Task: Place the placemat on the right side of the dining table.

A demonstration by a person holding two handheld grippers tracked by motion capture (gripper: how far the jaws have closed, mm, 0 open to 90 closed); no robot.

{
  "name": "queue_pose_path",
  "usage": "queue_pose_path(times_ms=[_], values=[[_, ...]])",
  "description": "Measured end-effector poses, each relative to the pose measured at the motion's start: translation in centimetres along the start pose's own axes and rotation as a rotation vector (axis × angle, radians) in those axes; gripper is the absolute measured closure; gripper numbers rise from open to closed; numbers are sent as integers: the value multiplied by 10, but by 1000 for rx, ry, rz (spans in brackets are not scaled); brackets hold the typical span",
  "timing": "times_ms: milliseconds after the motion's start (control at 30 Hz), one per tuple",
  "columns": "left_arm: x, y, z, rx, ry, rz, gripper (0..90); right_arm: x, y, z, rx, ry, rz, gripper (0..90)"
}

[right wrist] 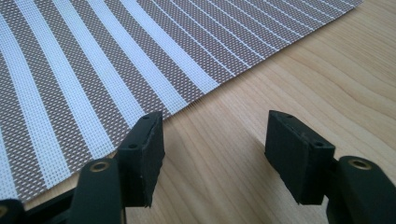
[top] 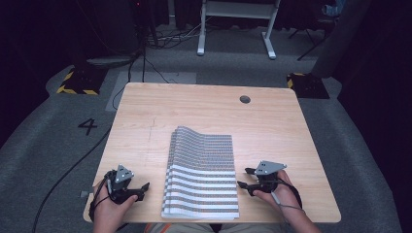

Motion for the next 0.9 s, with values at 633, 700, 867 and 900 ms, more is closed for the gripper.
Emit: queue_pose_path(times_ms=[633, 700, 867, 900], values=[[-8, 8, -32, 32, 39, -79, 272, 57, -33, 0, 121, -19, -42, 414], [-11, 9, -36, 39, 42, -82, 273, 64, -37, 6, 141, -27, -48, 403], [-16, 14, -49, 14, 73, -129, 294, 83, -52, 22, 177, -48, -84, 397], [-15, 16, -51, 16, 77, -123, 309, 85, -55, 24, 186, -48, -82, 397]])
Point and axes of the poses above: each handheld gripper's, and its own axes: z roughly forward along the jaws, x roughly out of its top, y roughly to its right, the point moved 1 cm from there along z, roughly forward along the jaws, and after that the axes turned 12 degrees about z, right-handed, at the moved point
